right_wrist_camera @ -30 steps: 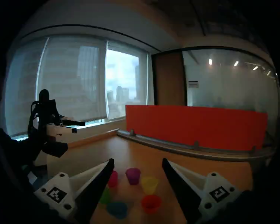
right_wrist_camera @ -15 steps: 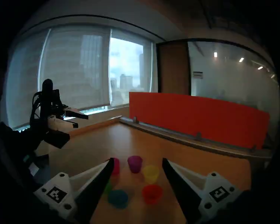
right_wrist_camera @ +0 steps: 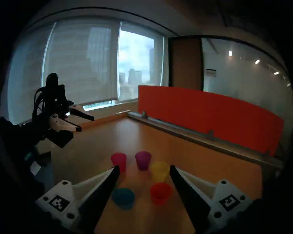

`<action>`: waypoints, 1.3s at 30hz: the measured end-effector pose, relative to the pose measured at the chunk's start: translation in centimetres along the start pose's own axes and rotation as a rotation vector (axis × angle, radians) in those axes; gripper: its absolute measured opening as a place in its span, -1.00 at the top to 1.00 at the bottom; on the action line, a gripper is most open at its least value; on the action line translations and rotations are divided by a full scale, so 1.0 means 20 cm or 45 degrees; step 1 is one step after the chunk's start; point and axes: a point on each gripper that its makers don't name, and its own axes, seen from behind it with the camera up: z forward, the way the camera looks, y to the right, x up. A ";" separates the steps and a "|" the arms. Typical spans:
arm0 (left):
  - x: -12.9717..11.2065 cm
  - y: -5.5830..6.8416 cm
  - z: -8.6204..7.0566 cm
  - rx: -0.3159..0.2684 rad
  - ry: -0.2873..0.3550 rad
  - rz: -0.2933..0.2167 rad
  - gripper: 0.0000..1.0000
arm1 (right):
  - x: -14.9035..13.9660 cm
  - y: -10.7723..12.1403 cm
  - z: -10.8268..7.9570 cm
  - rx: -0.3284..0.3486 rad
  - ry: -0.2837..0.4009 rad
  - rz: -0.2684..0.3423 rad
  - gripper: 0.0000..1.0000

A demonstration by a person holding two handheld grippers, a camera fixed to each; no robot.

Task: Pour water

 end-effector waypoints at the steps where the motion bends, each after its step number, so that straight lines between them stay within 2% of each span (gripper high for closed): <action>1: -0.02 0.01 0.00 -0.004 -0.008 -0.002 -0.96 | -0.01 0.00 0.00 -0.001 -0.005 0.001 -1.00; 11: -0.21 0.07 0.05 -0.035 -0.084 -0.039 -0.96 | -0.18 -0.02 0.01 -0.003 -0.069 0.017 -1.00; 17: -0.33 0.11 0.08 -0.050 -0.132 -0.048 -0.96 | -0.28 -0.05 0.02 0.002 -0.112 -0.001 -1.00; 29: -0.50 0.17 0.11 -0.078 -0.210 -0.042 -0.96 | -0.44 -0.08 0.05 0.013 -0.171 -0.011 -1.00; 39: -0.65 0.23 0.15 -0.118 -0.288 -0.018 -0.96 | -0.57 -0.14 0.11 0.045 -0.236 -0.055 -1.00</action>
